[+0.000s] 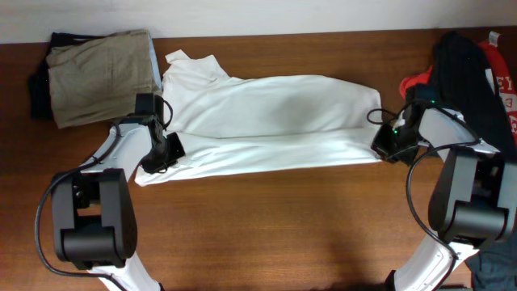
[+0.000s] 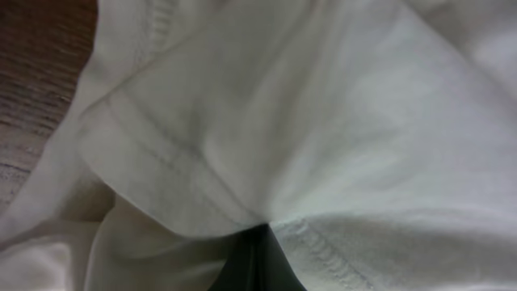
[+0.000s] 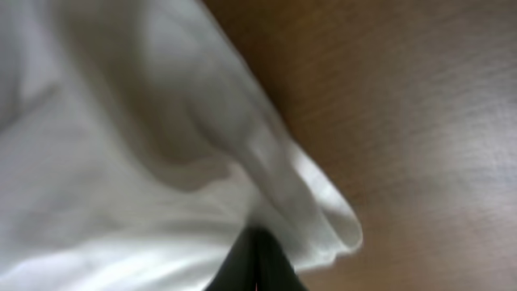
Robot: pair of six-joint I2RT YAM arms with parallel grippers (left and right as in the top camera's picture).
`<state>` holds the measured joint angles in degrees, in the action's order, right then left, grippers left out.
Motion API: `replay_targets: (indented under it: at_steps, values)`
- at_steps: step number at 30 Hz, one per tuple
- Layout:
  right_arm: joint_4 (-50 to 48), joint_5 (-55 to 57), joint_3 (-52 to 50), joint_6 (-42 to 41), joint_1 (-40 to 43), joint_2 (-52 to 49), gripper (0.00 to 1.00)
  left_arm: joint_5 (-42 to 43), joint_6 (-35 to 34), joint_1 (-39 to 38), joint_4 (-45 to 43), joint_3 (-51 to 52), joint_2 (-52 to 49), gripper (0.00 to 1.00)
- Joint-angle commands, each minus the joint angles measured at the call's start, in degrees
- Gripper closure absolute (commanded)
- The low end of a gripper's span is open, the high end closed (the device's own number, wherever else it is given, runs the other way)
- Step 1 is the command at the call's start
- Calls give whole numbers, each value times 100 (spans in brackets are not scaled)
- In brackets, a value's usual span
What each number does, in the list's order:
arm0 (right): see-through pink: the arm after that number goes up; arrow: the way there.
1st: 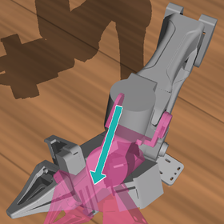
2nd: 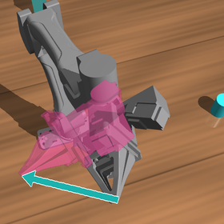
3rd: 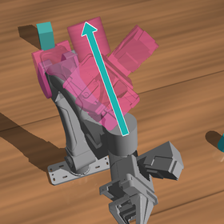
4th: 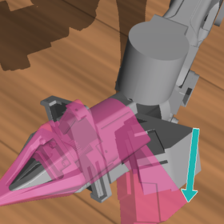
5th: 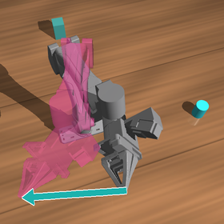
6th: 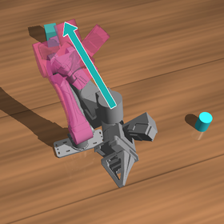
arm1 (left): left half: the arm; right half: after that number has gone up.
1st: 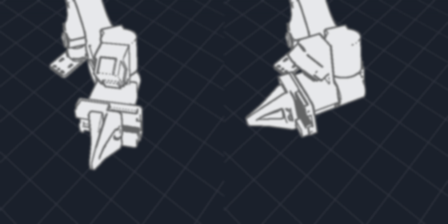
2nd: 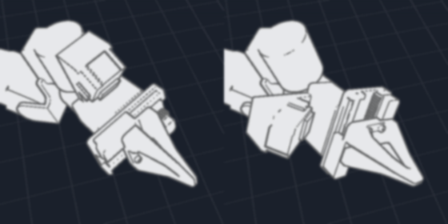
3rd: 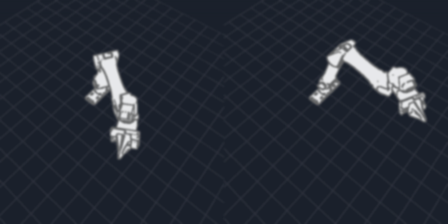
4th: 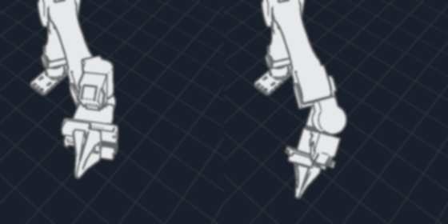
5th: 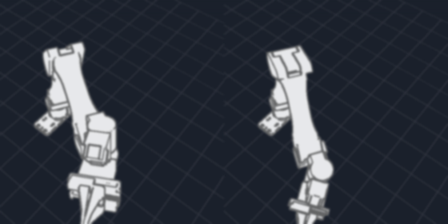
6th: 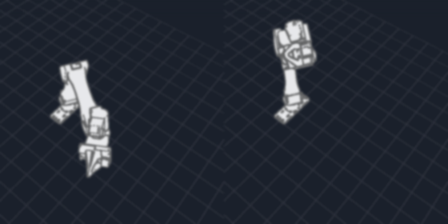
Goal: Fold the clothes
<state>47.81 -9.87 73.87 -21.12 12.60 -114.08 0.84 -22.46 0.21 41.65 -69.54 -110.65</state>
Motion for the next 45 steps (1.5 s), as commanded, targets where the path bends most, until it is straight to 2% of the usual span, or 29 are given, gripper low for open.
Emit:
replay_targets:
  at_steps: [1, 5, 10, 12, 15, 16, 19, 23, 28, 33, 35, 37, 41, 45]
  values:
    - [732, 1043, -133, -706, 328, -37, 96, -363, 28, 162, 374, 120, -232, 99]
    - [1499, 1040, -136, -811, 704, 372, 96, -361, 28, 160, 866, 118, 573, 99]
    - [2085, 1067, -280, -811, 737, 1744, 96, -363, -304, -120, 2138, 118, 1303, 99]
    - [2109, 1045, -280, -809, 737, 2658, 96, -662, -533, -496, 2063, 120, 2334, 99]
    - [1397, -323, -280, 293, 643, 3025, 92, -605, -260, -719, 1163, 120, 3036, 100]
    - [1259, -669, -282, 463, 437, 2846, 93, -601, -120, -719, 929, 120, 2852, 99]
    - [1126, -638, -284, 503, -186, 2194, 96, -348, 136, -717, 629, 120, 1799, 99]
    - [605, -601, -284, 505, -407, 1134, 96, -343, 179, -702, 367, 120, 603, 100]
    - [269, -417, -284, 459, -402, 140, 96, -348, 284, -691, -170, 125, 140, 99]
    - [223, 444, -479, 256, -396, 22, 96, -518, 280, -321, -221, 125, -470, 100]
    - [160, 597, -632, 216, -396, 22, 96, -516, 258, -120, -76, 125, -529, 100]
    - [289, 605, -654, -44, -396, 24, 96, -516, -116, 33, 435, 125, -527, 100]
    - [699, 868, -654, -590, -391, 151, 96, -511, -459, -44, 1331, 125, -367, 99]
    - [1753, 1322, -654, -949, -391, 975, 96, -490, -778, -254, 2232, 125, 654, 100]
